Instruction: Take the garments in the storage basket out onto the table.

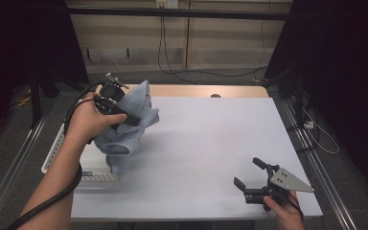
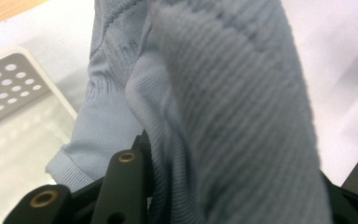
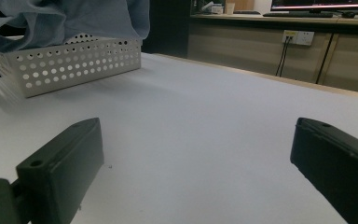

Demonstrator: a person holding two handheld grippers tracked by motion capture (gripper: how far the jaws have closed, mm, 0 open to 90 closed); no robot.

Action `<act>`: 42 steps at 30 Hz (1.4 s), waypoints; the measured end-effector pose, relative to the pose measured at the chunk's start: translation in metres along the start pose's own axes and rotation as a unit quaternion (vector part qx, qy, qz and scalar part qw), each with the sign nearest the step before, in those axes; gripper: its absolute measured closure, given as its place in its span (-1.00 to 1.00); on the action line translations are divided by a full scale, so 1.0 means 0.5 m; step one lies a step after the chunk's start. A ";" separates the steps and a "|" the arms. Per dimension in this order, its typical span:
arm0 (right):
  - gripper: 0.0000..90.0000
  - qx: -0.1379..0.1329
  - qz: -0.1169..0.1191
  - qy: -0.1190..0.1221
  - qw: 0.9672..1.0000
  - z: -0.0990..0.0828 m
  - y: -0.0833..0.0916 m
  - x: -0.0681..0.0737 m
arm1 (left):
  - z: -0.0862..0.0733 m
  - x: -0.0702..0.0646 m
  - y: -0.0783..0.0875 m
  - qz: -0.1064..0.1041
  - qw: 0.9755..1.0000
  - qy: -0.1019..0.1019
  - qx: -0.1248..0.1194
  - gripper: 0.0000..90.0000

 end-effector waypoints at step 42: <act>-0.95 -0.001 0.002 0.002 1.000 0.001 0.002 0.000 | 0.002 -0.076 -0.097 -0.062 0.998 -0.012 -0.010 0.34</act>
Point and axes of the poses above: each handheld gripper's, and its own axes: y roughly backward along the jaws, z roughly out of its top, x roughly to its left, the point moved 2 cm from there along -y, roughly forward along the jaws, and after that the axes turned 4 degrees about -x, right-handed, at the moved point
